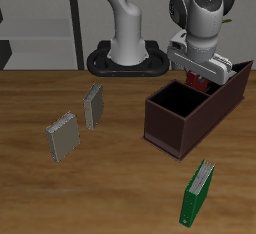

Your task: Place the white-yellow mug into the left desk caddy's left compartment and place the red book into the left desk caddy's front compartment

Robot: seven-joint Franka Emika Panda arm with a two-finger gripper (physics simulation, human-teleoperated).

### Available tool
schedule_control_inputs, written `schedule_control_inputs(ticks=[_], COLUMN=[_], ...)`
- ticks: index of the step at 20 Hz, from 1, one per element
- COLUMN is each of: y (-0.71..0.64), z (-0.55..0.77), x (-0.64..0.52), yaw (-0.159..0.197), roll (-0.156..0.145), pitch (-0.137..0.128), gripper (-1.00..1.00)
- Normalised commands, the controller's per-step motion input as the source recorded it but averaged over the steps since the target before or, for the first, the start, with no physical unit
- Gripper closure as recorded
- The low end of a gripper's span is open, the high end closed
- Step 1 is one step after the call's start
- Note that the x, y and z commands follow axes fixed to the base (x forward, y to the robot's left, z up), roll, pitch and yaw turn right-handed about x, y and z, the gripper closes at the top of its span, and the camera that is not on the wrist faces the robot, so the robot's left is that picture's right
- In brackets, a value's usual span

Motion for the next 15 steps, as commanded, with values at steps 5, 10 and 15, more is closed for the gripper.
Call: schedule_control_inputs(ticks=[5,10,15], y=[0.01,0.03,0.09], z=[0.08,0.12,0.25], x=[-0.06,-0.09,-0.12], yaw=[-0.011,0.006,0.022], roll=[0.016,0.007,0.011], pitch=[0.000,-0.024,-0.037], gripper=[-1.00,-1.00,-1.00])
